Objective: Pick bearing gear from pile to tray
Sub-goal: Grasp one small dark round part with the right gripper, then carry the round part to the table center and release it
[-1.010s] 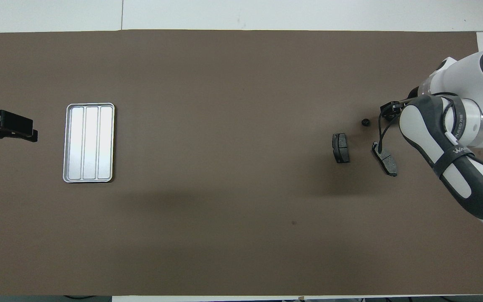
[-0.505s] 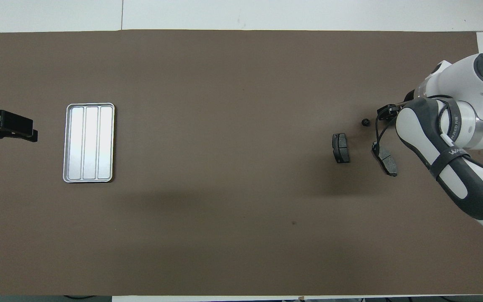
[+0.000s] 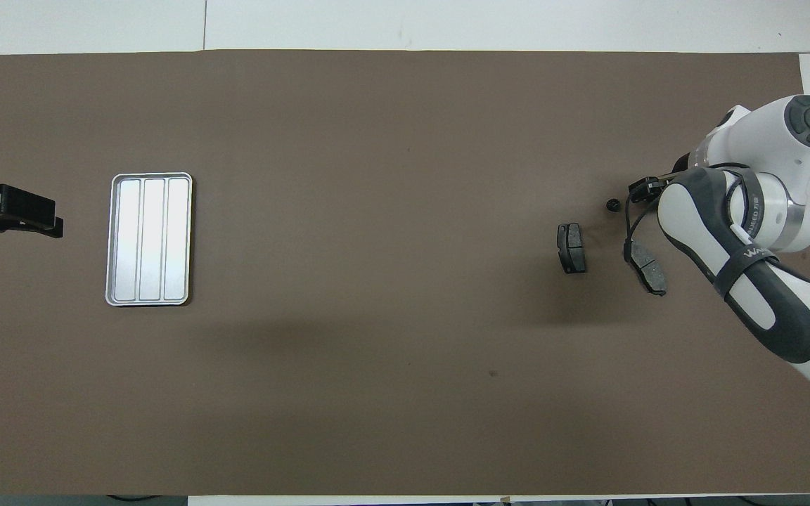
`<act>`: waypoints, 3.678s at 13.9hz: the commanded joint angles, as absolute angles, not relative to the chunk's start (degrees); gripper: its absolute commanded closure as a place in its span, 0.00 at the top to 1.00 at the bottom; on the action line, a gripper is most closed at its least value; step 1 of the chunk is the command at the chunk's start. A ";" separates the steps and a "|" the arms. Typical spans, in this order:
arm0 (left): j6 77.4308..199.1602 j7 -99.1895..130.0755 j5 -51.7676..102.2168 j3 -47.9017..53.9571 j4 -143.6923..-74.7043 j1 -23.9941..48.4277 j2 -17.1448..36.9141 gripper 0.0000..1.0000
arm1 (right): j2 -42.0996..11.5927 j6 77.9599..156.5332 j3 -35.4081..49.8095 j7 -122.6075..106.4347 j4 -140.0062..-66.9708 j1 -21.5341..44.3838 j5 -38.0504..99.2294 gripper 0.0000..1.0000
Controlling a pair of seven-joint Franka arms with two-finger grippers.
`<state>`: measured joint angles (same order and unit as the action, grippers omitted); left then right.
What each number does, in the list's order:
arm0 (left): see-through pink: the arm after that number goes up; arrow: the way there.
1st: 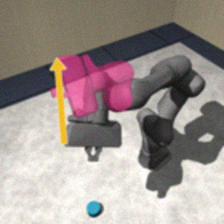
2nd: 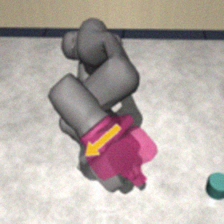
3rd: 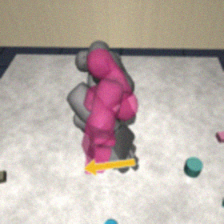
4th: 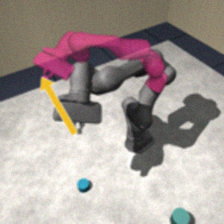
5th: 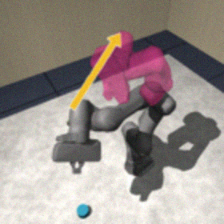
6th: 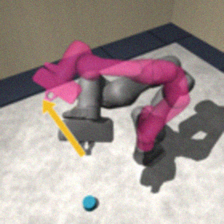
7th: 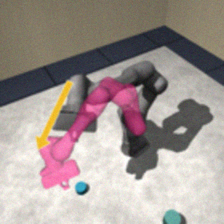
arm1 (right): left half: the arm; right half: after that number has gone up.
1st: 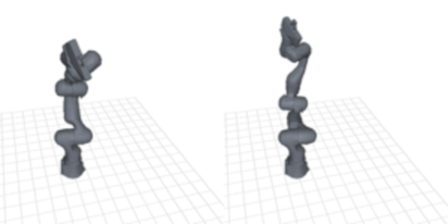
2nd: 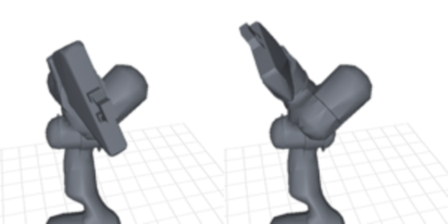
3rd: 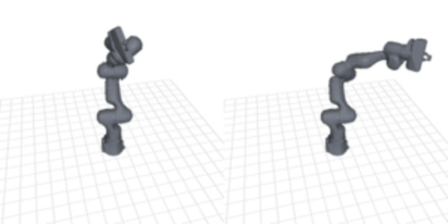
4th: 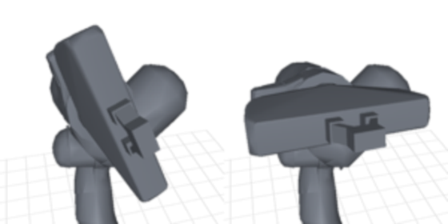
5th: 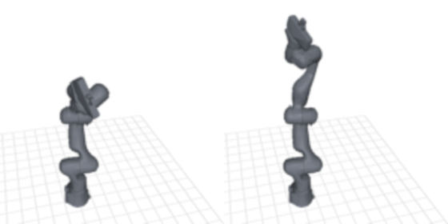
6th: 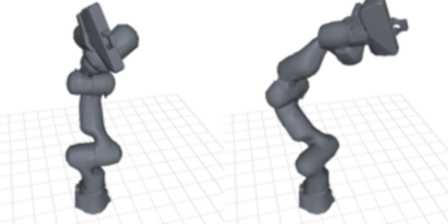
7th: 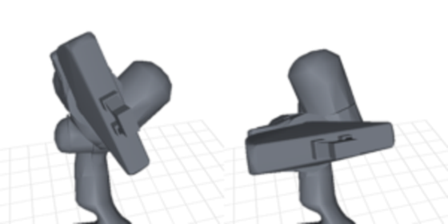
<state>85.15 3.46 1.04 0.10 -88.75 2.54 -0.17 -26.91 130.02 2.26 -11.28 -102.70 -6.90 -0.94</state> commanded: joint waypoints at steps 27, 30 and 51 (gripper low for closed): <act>86.31 3.43 0.26 0.44 -90.88 2.20 -1.93 1.00 | -22.41 108.18 3.34 48.86 -82.44 31.28 -4.31 0.00; 86.31 3.43 0.26 0.53 -90.88 2.20 -1.93 1.00 | -22.59 112.31 3.43 49.04 -86.74 32.78 -4.22 0.00; 86.31 3.43 0.26 0.53 -90.97 2.20 -1.93 1.00 | -25.05 132.80 3.69 46.58 -104.33 34.10 -4.13 0.00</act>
<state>85.15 3.46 1.04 0.10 -88.76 2.54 -0.18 -25.76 131.11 3.35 48.06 -102.73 34.82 -4.09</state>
